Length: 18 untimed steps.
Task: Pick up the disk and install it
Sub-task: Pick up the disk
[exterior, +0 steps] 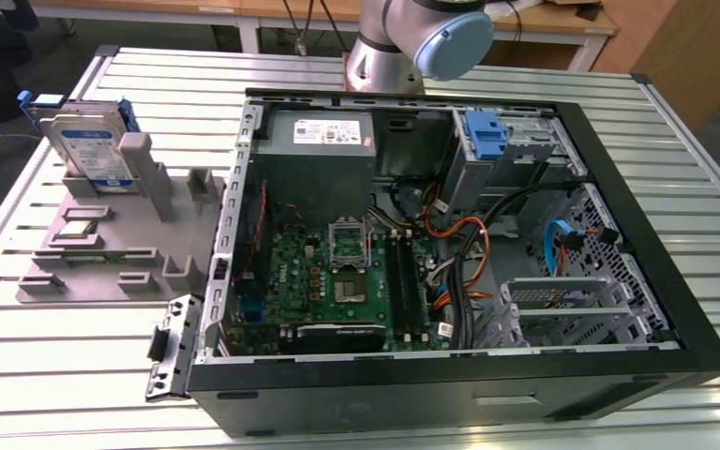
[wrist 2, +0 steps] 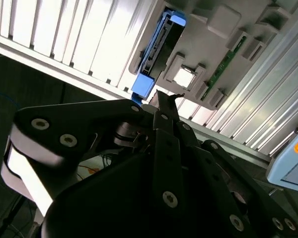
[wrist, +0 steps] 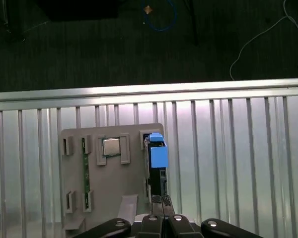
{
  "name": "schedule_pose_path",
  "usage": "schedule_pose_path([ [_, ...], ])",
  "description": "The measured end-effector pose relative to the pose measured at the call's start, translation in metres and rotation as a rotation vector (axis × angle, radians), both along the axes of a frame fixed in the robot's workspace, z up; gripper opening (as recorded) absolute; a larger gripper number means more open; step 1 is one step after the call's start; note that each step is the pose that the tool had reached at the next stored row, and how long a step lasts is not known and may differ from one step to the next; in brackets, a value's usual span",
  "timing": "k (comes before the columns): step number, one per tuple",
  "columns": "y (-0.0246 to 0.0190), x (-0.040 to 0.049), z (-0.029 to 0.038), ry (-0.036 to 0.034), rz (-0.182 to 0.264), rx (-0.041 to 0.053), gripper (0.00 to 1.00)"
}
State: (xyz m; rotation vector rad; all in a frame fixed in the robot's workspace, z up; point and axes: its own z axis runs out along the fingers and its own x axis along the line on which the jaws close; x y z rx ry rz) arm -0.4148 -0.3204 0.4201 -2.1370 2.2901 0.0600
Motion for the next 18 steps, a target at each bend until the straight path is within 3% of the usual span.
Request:
schedule_pose_path([
  [7, 0.0, 0.0002, -0.0026, -0.0016, 0.0, 0.0001, 0.1],
  [10, 0.0, 0.0059, -0.0032, -0.0015, 0.0, 0.0, 0.1],
  [13, 0.0, 0.0061, -0.0098, -0.002, -0.001, 0.0004, 0.1],
  [18, 0.0, 0.0061, -0.0119, -0.0026, -0.001, 0.0004, 0.1],
])
